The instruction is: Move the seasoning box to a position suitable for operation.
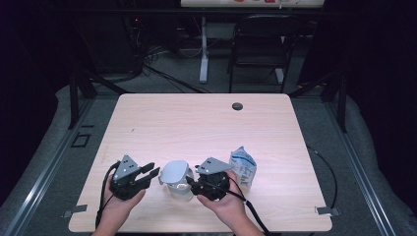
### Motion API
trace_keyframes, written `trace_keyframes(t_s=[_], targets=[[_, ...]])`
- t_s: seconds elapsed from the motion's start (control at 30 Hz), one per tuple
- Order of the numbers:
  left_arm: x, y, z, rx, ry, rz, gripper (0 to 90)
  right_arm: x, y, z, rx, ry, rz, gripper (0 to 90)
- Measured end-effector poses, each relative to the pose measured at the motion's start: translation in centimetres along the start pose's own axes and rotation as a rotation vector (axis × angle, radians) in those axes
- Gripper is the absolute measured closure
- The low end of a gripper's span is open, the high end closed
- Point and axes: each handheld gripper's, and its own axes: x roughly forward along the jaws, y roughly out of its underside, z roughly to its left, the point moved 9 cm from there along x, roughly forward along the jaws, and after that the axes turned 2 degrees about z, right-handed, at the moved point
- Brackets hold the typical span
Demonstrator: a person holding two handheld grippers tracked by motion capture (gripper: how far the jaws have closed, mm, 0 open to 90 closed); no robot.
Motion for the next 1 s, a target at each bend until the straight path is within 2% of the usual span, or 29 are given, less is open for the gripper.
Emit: trace_keyframes(t_s=[0.23,0.57,0.77,1.0], targets=[[0.1,1.3,0.4,-0.02,-0.008,0.002,69.7,0.0,-0.6,0.3,-0.006,-0.005,-0.006,53.2],[-0.1,2.4,0.7,-0.04,-0.005,-0.022,66.4,0.1,-1.7,0.6,-0.024,-0.006,-0.01,53.2],[0.1,3.2,0.8,-0.03,0.002,-0.008,64.7,0.4,-2.5,1.0,-0.026,-0.009,-0.017,53.2],[0.4,3.8,1.0,-0.039,-0.004,0.002,65.0,0.8,-3.3,1.7,-0.031,-0.017,-0.028,53.2]])
